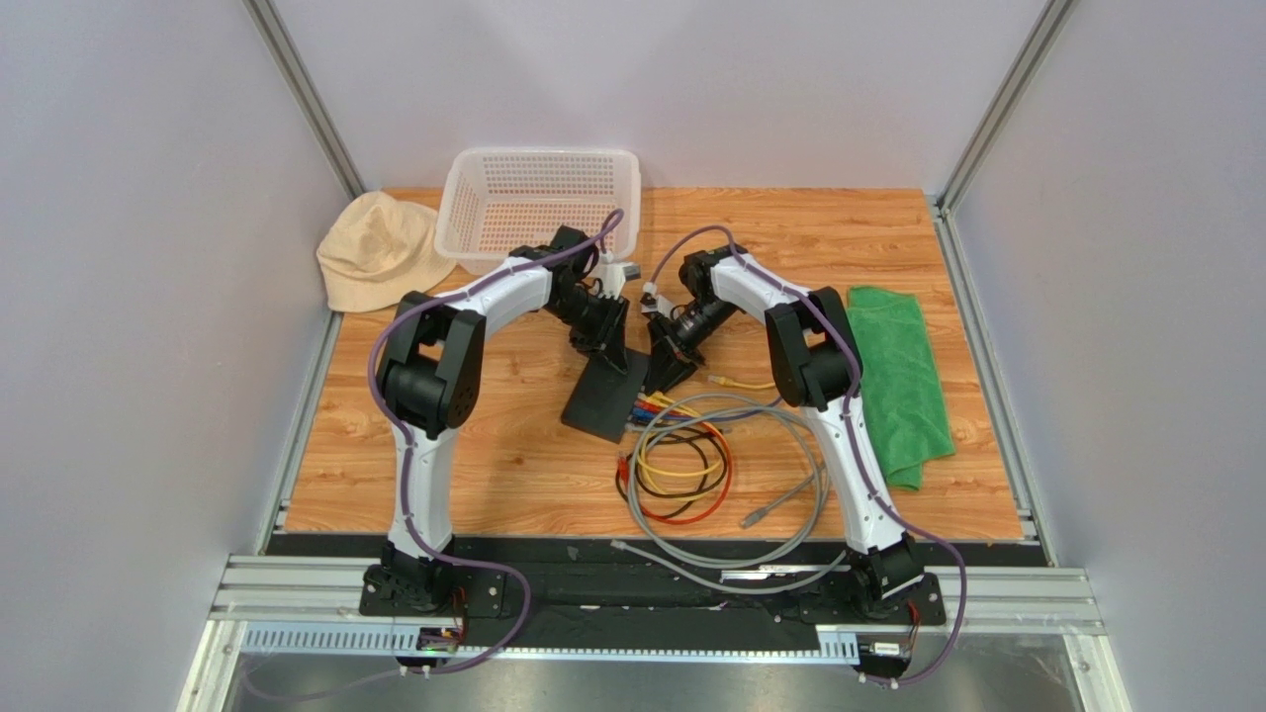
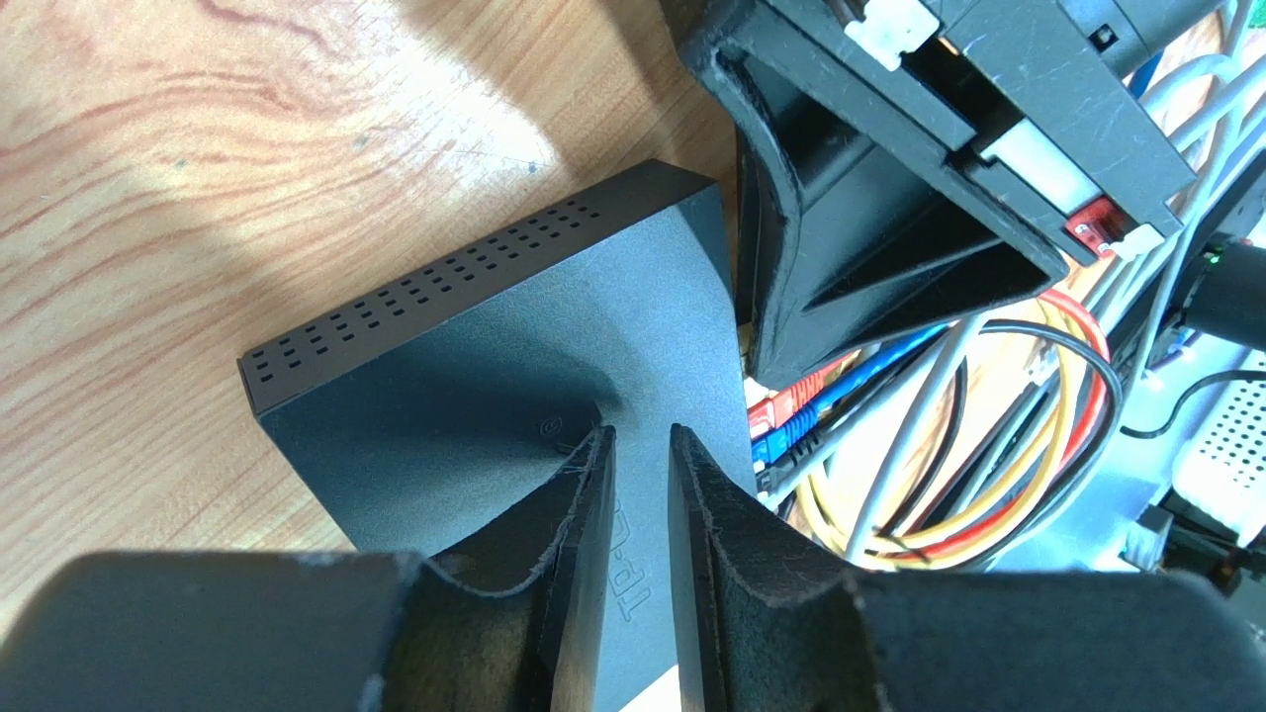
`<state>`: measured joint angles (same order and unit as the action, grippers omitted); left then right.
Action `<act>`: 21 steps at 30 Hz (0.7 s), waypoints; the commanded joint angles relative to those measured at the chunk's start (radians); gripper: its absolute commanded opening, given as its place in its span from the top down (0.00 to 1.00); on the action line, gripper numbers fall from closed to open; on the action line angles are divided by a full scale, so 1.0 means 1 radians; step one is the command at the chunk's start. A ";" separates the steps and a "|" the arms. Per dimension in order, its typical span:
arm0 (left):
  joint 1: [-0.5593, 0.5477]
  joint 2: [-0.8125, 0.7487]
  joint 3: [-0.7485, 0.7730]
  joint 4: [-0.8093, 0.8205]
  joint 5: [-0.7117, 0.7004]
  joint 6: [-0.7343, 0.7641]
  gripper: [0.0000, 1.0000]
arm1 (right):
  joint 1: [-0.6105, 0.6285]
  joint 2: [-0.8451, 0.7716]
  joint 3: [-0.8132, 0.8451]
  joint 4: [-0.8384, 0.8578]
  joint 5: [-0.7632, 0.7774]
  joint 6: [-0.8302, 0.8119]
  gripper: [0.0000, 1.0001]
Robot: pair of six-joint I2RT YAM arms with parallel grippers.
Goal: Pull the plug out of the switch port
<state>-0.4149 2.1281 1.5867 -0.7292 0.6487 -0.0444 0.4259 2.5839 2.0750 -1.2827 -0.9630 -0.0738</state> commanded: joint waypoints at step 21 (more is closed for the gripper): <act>-0.053 0.041 0.004 -0.016 -0.109 0.083 0.76 | -0.116 -0.065 -0.096 -0.173 0.243 -0.274 1.00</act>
<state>-0.4446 2.1269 1.5944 -0.7437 0.6205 -0.0360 0.3492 2.5237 1.9583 -1.3804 -0.9119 -0.2855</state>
